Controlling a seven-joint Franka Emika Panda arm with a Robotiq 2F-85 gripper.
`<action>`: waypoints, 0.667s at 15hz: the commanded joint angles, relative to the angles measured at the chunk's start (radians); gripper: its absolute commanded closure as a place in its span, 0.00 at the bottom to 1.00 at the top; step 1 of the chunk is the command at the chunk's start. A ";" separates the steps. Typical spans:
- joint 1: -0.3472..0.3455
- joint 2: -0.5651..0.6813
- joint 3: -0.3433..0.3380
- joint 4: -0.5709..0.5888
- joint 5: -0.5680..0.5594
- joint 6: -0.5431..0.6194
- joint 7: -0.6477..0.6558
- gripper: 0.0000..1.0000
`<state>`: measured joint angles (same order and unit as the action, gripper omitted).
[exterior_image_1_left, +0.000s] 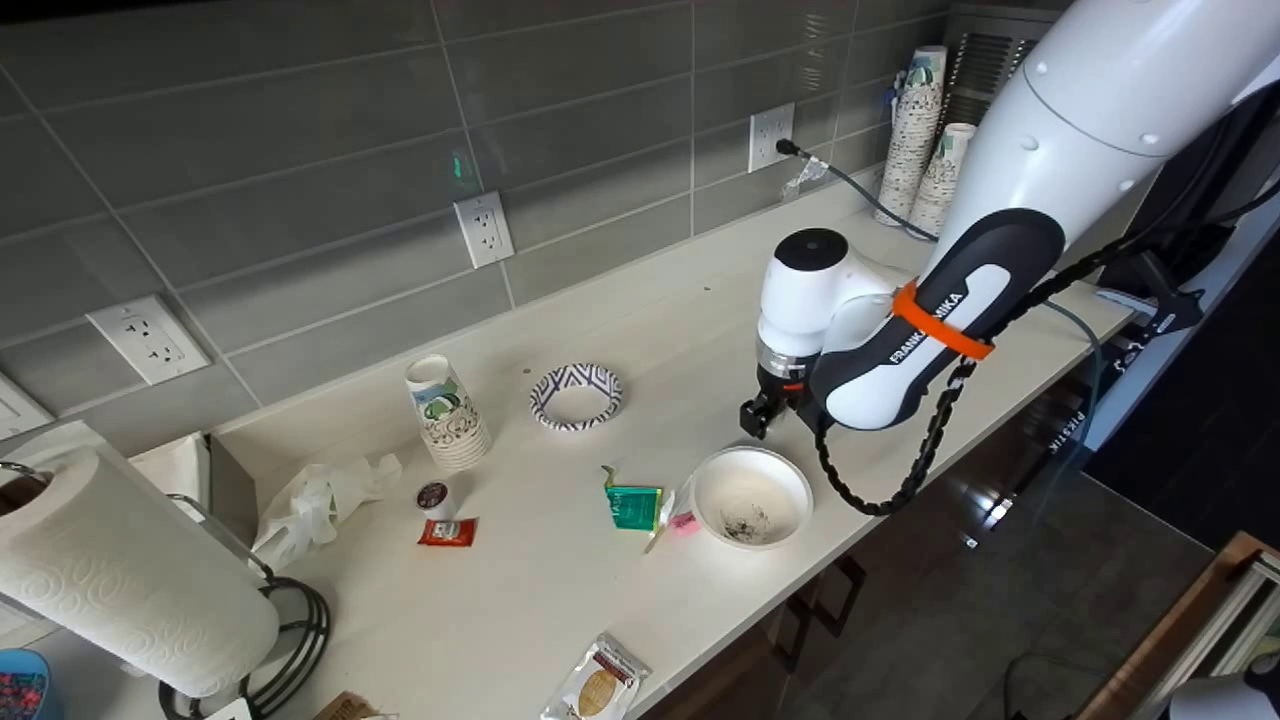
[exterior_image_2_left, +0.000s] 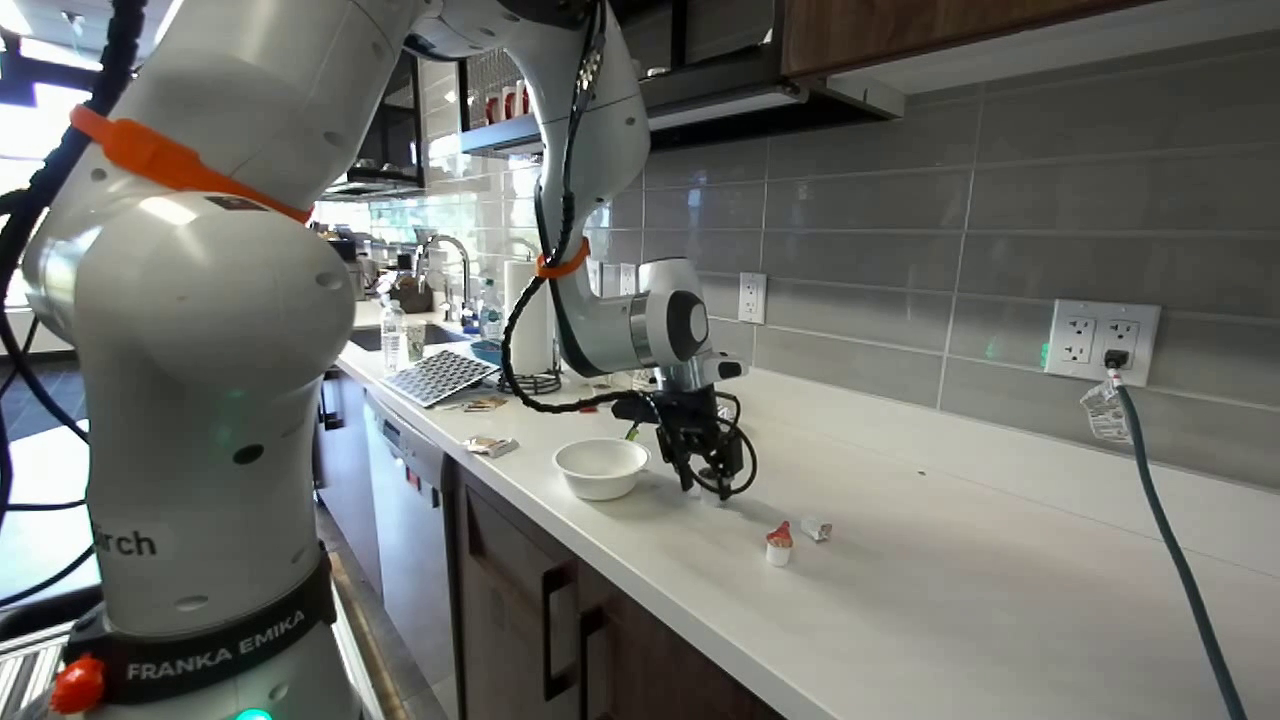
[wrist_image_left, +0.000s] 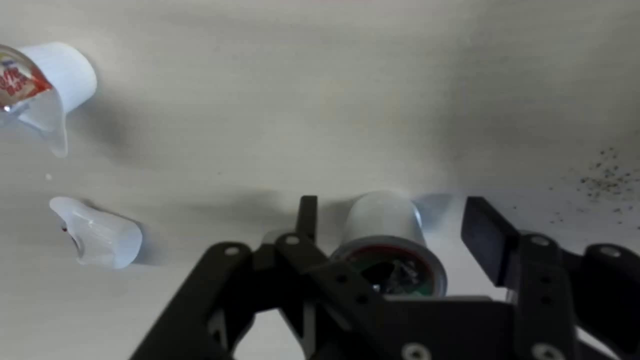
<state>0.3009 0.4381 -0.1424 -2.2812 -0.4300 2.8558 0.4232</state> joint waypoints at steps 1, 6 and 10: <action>0.061 -0.032 -0.031 0.021 0.014 -0.071 0.012 0.00; 0.033 -0.003 0.026 0.161 0.045 -0.430 -0.065 0.00; -0.007 -0.015 0.074 0.195 0.012 -0.560 -0.060 0.00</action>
<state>0.3215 0.4240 -0.0972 -2.0876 -0.4034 2.3002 0.3526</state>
